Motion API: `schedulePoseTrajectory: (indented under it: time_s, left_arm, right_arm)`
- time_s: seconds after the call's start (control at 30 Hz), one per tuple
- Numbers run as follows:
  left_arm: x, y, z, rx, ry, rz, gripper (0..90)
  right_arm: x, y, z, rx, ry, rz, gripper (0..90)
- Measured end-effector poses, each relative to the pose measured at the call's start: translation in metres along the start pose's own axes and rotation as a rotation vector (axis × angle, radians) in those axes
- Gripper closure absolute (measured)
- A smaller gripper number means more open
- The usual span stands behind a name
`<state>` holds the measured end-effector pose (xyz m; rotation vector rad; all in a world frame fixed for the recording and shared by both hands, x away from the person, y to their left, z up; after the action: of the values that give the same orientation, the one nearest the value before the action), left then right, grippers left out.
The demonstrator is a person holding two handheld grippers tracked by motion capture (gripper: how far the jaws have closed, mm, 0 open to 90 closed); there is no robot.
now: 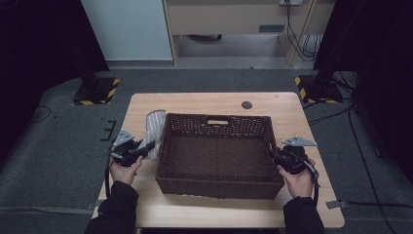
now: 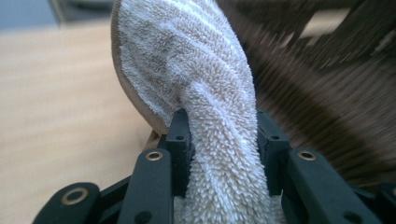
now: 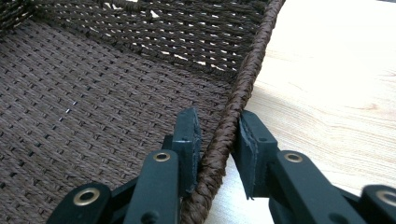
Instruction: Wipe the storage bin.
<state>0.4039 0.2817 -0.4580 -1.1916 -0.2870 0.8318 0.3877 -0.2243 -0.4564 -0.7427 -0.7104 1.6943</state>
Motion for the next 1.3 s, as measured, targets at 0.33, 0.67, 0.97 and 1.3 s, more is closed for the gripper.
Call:
schedulePoseTrajectory:
  time_s: [0.33, 0.67, 0.97, 1.3]
  left_arm:
    - [0.003, 0.007, -0.016, 0.113, 0.019, -0.016, 63.9]
    - [0.014, 0.028, -0.038, 0.261, -0.033, -0.005, 64.1]
    - [0.004, 0.002, 0.002, 0.046, -0.005, -0.020, 63.9]
    - [-0.004, 0.018, -0.015, 0.165, 0.016, -0.059, 63.8]
  right_arm:
    - [0.000, 0.000, 0.000, -0.002, -0.003, 0.000, 70.6]
    - [0.000, -0.001, 0.000, -0.003, 0.004, -0.014, 72.0]
    - [0.002, -0.005, -0.007, -0.005, 0.015, -0.014, 72.2]
    - [0.001, -0.004, -0.007, -0.021, 0.011, -0.005, 70.1]
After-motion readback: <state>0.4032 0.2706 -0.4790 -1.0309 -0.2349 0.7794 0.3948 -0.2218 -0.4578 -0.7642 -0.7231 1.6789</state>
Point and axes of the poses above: each handheld gripper's, and its own axes: z roughly backward along the jaws, y roughly out of its underside, x roughly to its left, the point moved 2 cm from there along -z, roughly forward along the jaws, and after that the axes turned 14 degrees about y, right-handed, at the moved point
